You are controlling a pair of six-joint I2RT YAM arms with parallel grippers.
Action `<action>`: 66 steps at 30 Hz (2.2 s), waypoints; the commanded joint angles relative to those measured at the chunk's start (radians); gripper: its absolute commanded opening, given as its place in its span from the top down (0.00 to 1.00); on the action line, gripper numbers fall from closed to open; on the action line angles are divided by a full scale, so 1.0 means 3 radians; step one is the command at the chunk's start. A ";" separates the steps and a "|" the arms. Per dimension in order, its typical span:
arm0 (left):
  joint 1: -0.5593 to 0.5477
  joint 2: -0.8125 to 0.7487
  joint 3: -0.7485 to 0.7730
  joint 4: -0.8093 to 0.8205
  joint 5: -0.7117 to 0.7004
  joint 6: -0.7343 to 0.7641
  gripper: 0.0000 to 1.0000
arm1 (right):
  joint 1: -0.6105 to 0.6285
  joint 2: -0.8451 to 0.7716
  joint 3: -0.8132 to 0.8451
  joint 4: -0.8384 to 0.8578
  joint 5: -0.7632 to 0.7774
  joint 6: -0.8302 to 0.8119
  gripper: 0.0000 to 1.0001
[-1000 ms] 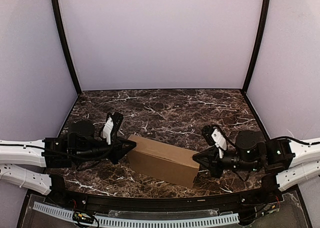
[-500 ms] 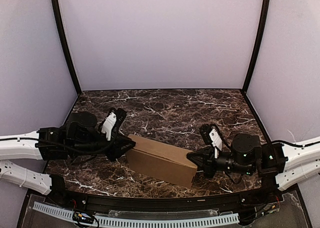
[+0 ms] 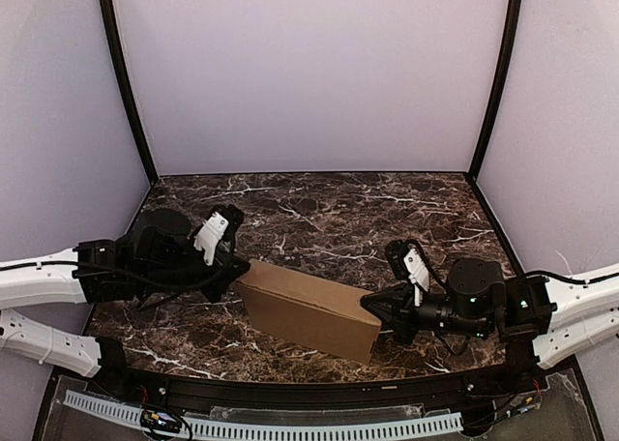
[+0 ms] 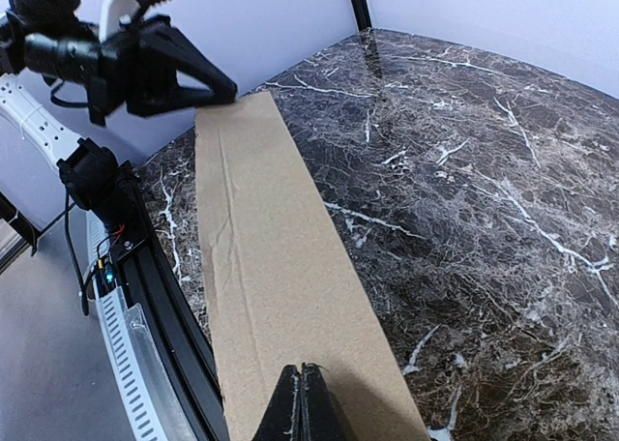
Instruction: Fold the paper box
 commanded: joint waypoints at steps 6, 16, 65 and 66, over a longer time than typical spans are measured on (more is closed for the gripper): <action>0.0017 -0.0230 -0.1165 0.0703 0.0565 -0.0496 0.99 | 0.0051 0.0189 -0.0194 -0.0824 -0.0151 0.0012 1.00; 0.0016 -0.0527 -0.0445 0.0368 0.0452 -0.0031 0.99 | 0.0051 0.0281 -0.0075 -0.0818 -0.0135 -0.0089 1.00; -0.0157 -0.0596 -0.0897 0.0798 0.2635 -0.1238 0.99 | -0.0622 0.0317 0.1385 -0.1543 0.0152 -0.1257 1.00; -0.0234 -0.0579 -0.0940 0.0812 0.2593 -0.1287 0.99 | -0.0710 0.0344 0.1406 -0.1542 0.0105 -0.1265 1.00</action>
